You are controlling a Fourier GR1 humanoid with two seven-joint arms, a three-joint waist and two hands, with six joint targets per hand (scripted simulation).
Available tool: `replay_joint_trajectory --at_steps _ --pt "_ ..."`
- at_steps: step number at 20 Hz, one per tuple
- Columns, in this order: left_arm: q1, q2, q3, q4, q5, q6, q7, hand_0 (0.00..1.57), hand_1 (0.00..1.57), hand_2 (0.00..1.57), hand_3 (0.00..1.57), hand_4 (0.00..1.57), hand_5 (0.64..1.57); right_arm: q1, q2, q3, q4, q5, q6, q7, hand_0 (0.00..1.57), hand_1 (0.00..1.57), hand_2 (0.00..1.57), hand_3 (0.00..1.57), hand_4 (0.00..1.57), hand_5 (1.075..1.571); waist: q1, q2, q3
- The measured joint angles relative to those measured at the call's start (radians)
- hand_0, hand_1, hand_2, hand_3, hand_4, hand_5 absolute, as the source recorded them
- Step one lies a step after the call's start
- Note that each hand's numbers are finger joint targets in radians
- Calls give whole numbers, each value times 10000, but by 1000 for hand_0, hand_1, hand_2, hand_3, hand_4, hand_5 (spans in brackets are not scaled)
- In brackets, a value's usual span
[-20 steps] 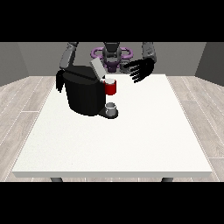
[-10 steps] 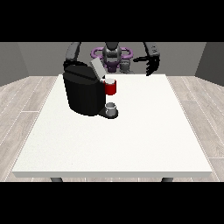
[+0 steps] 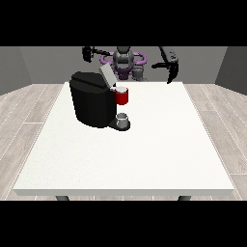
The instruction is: Insert the coffee pod into the coffee machine and close the lid
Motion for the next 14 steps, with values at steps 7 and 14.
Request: replay_joint_trajectory --at_steps 7,14 --pt "593 -49 -149 -667 248 -141 -315 0 0 0 0 213 1571 -379 41 608 -2229 658 -617 996 0 0 0 0 439 1571 166 394 6" --pt "646 -286 -523 -1652 650 -297 -554 0 0 0 0 201 1571 -937 105 800 -2998 1073 -1470 1650 0 0 0 0 293 1571 754 1734 9"
